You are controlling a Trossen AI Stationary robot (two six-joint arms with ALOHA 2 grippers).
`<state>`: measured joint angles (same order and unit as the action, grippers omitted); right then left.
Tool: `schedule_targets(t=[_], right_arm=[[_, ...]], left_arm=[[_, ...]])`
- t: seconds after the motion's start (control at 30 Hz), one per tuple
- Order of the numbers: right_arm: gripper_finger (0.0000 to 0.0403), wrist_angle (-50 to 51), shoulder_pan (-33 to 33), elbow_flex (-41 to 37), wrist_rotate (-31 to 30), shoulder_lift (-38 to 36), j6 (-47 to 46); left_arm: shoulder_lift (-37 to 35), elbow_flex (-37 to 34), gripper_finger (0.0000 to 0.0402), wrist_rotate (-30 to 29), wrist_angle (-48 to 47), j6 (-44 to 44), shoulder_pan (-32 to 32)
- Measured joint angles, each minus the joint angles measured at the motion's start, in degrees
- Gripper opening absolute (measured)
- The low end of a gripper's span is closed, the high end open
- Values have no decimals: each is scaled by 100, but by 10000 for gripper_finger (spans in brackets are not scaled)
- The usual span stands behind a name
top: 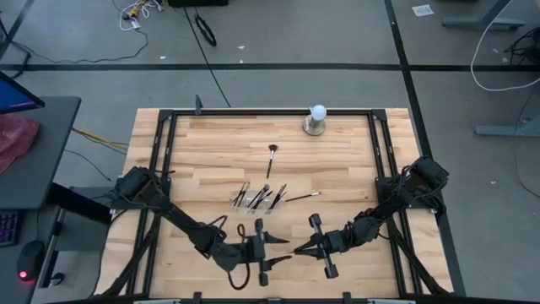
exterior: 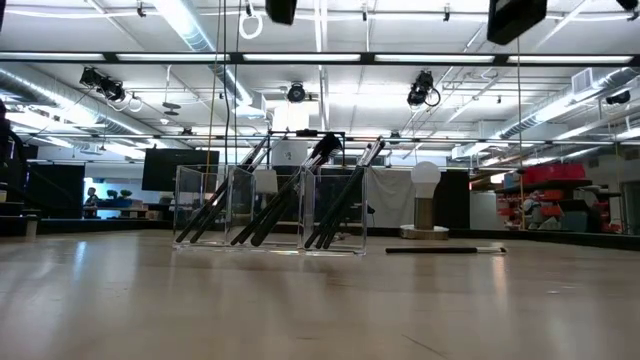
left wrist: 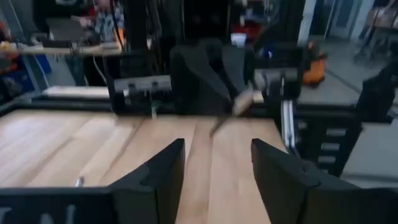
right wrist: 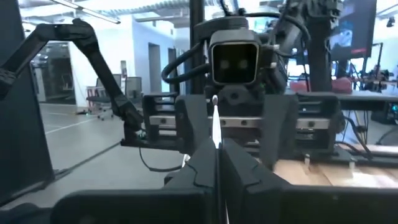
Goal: Put items in baskets/containers
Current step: Put the eyeshadow brush into the transparent organizer
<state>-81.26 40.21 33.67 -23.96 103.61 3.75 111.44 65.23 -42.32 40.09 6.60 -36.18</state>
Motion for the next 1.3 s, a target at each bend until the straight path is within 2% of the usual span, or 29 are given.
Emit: schedule_targets(t=[0.13,0.27,0.67,1.0,1.17,1.3], right_arm=[[9,116,0,149,103,0,139],[9,175,0,186,104,-2,146],[10,209,2,186,81,-2,134],[10,212,0,186,45,-7,132],[21,424,1,193,12,-13,17],[53,775,70,193,-471,-65,-133]], left_arm=[[0,0,202,15,485,-583,13],[0,0,195,145,876,-1031,-51],[0,0,114,176,1031,-932,-47],[0,0,14,184,1028,-885,-39],[0,0,11,170,887,-880,-46],[-9,0,7,108,749,-853,-99]])
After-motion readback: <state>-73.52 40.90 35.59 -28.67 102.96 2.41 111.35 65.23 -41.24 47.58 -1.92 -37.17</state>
